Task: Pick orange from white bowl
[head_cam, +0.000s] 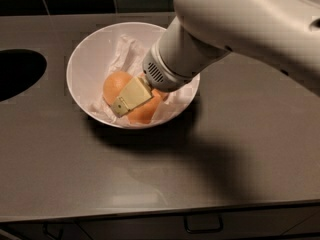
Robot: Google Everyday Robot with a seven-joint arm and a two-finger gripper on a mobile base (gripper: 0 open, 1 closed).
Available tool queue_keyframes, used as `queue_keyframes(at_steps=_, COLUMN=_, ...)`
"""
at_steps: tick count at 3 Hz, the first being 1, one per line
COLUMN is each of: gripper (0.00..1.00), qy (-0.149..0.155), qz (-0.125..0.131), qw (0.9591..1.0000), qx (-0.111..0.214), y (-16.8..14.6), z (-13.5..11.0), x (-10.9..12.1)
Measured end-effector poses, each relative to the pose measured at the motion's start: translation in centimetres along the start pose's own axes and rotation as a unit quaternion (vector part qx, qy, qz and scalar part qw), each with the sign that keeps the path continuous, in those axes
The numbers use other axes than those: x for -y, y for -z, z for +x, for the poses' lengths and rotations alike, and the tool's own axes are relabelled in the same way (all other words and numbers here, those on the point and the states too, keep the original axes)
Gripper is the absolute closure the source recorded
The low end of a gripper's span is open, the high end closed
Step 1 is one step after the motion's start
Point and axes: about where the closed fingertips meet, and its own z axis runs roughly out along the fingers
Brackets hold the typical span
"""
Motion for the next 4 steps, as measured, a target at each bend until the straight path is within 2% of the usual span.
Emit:
queue_keyframes(at_steps=1, gripper=0.18, qy=-0.019, qz=0.011, qw=0.9997, qx=0.005, y=-0.11, z=0.34, x=0.28)
queue_keyframes(at_steps=2, gripper=0.19, qy=-0.03, qz=0.02, qw=0.9993, qx=0.005, y=-0.28, z=0.58, x=0.4)
queue_keyframes(at_steps=3, gripper=0.23, qy=-0.039, qz=0.045, qw=0.9982, qx=-0.003, y=-0.83, z=0.53, x=0.71)
queue_keyframes(at_steps=4, gripper=0.25, qy=-0.039, qz=0.045, qw=0.9982, qx=-0.003, y=-0.84, z=0.53, x=0.71)
